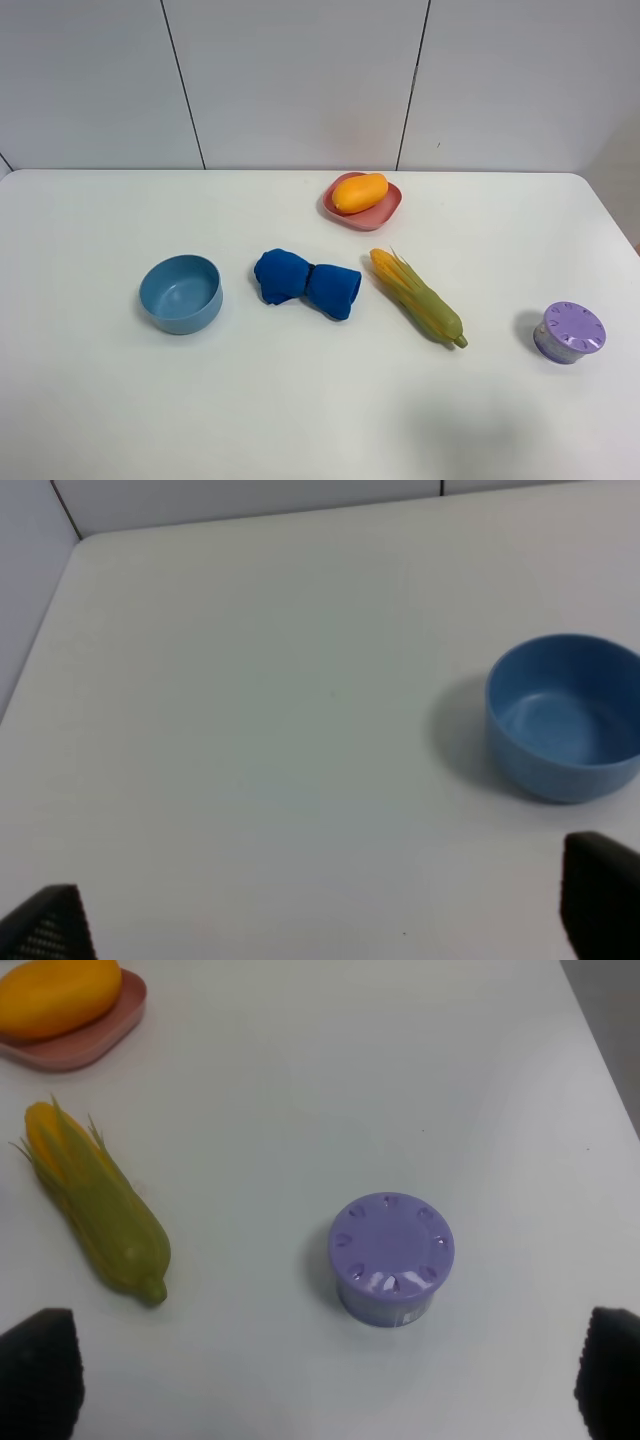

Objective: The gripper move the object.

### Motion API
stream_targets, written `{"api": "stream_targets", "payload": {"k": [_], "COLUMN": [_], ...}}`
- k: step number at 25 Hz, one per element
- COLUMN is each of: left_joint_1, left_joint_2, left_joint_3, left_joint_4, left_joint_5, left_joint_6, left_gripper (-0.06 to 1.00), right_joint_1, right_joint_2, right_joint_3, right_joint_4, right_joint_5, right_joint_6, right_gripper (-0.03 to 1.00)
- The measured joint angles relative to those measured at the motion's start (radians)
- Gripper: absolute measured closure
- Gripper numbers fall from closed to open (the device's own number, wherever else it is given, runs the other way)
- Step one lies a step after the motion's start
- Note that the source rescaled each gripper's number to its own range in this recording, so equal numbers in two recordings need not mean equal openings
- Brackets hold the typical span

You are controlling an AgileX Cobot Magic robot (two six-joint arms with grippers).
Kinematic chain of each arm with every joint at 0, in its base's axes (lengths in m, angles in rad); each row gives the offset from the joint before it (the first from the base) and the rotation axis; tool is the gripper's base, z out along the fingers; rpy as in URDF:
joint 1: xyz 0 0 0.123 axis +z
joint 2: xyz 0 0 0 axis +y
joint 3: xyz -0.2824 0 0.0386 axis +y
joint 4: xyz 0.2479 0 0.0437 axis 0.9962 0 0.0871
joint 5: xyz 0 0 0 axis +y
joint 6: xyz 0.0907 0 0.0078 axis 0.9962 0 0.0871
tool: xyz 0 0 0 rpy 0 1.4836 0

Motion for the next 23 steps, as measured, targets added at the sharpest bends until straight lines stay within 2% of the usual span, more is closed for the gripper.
{"api": "stream_targets", "payload": {"k": [23], "left_joint_1": [0.000], "left_joint_2": [0.000], "left_joint_3": [0.000], "left_joint_4": [0.000], "left_joint_5": [0.000], "left_joint_6": [-0.001], "left_gripper": [0.12], "right_joint_1": [0.000], "right_joint_2": [0.000], "right_joint_3": [0.000], "right_joint_4": [0.000], "right_joint_5": [0.000], "right_joint_6": [0.000], "right_gripper": [-0.03]}}
